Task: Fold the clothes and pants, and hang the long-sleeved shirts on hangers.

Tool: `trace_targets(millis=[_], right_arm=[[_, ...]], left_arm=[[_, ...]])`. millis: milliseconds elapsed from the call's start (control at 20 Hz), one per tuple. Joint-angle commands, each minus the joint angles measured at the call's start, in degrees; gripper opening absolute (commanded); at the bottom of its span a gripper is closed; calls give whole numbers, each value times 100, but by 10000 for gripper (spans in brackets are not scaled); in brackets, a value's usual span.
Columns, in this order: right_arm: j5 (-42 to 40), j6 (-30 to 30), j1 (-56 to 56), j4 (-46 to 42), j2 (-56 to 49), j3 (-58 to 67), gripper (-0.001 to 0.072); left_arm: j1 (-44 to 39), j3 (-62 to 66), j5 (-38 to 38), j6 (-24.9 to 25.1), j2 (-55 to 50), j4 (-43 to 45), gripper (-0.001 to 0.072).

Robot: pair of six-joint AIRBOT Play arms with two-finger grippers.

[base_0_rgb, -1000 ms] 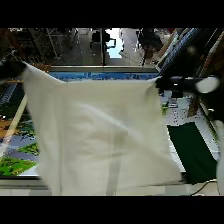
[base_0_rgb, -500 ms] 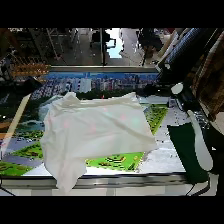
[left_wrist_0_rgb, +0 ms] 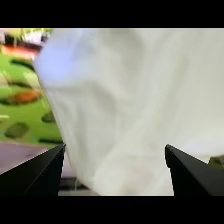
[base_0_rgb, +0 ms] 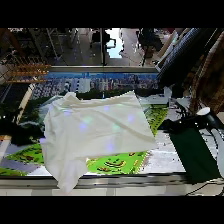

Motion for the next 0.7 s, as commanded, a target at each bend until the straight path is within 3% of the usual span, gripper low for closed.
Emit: trace_targets(millis=[0, 250, 650], right_arm=[[400, -608, -358, -42, 160, -817, 541], [299, -638, -319, -273, -96, -824, 541], [142, -662, -297, -286, -748, -824, 538]], left_arm=[[9, -2527, 682, -42, 1733, -31, 706], [7, -3783, 992, -391, 2804, -63, 702], [-17, -3814, 1694, -686, 2057, -197, 702]])
